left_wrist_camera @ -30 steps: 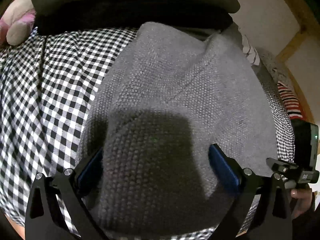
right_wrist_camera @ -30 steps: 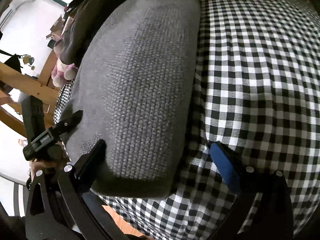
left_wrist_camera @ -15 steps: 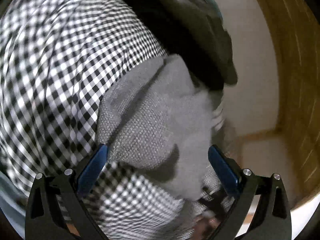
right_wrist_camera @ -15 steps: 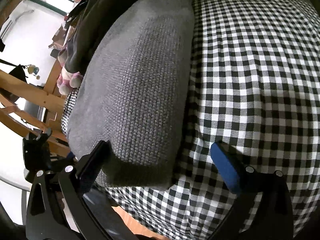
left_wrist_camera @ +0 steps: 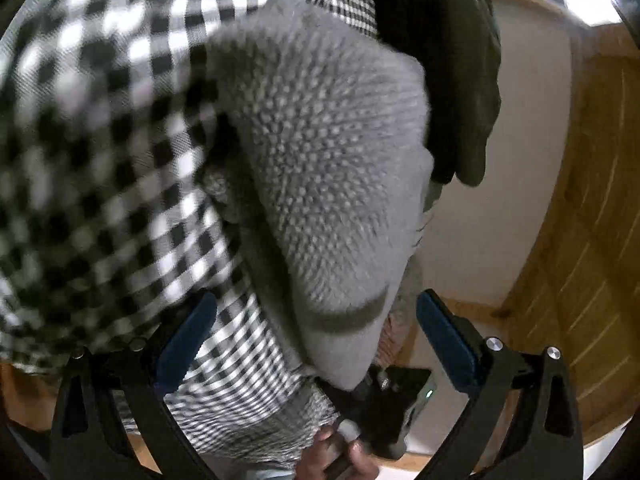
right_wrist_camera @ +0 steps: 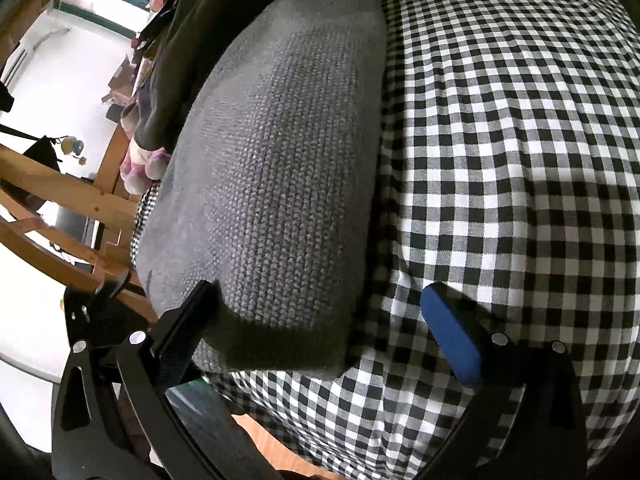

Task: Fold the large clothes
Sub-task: 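Grasp the folded sweater with the left tool while the right tool grasps it, lifting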

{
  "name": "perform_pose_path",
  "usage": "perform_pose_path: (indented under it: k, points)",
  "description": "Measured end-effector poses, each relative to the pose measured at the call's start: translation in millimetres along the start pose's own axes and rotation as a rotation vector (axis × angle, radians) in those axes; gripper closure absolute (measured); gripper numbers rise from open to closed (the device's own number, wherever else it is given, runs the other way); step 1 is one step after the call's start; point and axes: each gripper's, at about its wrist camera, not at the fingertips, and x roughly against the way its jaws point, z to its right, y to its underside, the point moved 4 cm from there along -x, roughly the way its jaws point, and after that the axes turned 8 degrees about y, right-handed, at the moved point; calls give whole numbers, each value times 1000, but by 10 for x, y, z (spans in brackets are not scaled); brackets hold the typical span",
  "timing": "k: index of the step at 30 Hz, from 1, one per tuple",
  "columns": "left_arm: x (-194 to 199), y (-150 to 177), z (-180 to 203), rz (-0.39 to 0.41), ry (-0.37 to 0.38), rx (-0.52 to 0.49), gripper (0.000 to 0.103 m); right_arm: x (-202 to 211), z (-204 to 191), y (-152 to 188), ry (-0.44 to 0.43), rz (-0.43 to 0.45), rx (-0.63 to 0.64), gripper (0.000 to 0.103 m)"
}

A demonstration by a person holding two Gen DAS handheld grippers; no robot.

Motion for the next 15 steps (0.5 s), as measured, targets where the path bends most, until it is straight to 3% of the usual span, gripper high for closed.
perform_pose_path:
  k: [9,13,15]
  points:
    - [-219,-105,253,-6,32,-48,4,-59,-34,11,-10,7,-9,3]
    - [-306,-241,238,-29,46,10,4,-66,-24,16,-38,19,-19,3]
    - [-320,-272,266,-49,54,21,5,4,-21,-17,-94,66,-40,3]
